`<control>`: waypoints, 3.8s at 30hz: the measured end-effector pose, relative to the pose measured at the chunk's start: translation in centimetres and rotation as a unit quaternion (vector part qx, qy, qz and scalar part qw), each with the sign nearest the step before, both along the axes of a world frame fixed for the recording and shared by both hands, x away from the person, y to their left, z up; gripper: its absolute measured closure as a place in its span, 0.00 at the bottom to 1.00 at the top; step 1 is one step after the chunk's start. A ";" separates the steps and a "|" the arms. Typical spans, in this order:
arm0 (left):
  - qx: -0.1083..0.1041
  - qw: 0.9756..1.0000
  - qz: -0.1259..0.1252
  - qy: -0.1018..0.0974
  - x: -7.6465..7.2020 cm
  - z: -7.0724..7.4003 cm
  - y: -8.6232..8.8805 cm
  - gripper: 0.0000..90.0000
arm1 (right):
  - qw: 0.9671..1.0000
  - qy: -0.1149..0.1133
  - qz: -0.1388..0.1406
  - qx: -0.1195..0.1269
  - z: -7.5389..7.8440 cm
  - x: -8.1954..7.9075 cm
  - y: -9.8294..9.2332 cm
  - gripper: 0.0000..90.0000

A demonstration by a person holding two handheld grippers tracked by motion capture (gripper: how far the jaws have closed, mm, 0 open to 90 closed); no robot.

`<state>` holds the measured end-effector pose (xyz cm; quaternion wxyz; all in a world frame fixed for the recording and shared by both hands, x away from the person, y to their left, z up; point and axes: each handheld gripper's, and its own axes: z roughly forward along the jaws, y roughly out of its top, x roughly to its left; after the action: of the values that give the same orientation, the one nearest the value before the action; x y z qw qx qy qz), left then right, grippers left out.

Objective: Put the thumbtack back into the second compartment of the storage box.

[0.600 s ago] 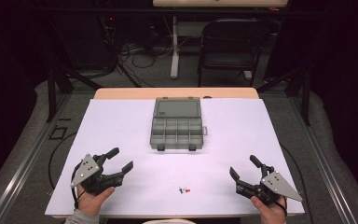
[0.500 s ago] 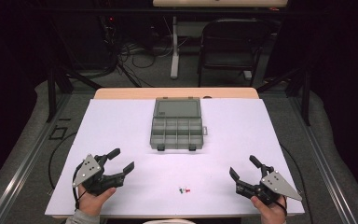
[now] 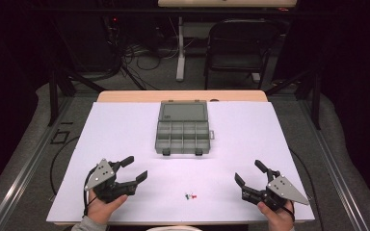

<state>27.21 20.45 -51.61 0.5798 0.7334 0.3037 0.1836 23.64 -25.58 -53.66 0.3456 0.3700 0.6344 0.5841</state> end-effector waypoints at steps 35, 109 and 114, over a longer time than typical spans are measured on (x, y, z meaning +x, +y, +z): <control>0.117 0.975 -0.158 0.100 1.4 -2.8 -11.3 0.55 | 1.000 0.016 0.003 -0.004 -0.2 0.2 -0.1 0.19; 0.126 0.976 -0.134 0.117 1.6 -2.8 -9.4 0.77 | 1.000 0.025 0.009 -0.004 -0.3 0.4 -0.3 0.19; 0.095 0.987 -0.084 0.097 2.1 -1.9 -7.6 0.77 | 1.000 0.027 0.009 -0.004 -0.3 0.4 -0.3 0.19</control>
<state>29.31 12.86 -53.53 0.4885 0.8224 0.2772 0.0902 24.04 -25.88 -53.93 0.3251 0.3786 0.6488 0.5745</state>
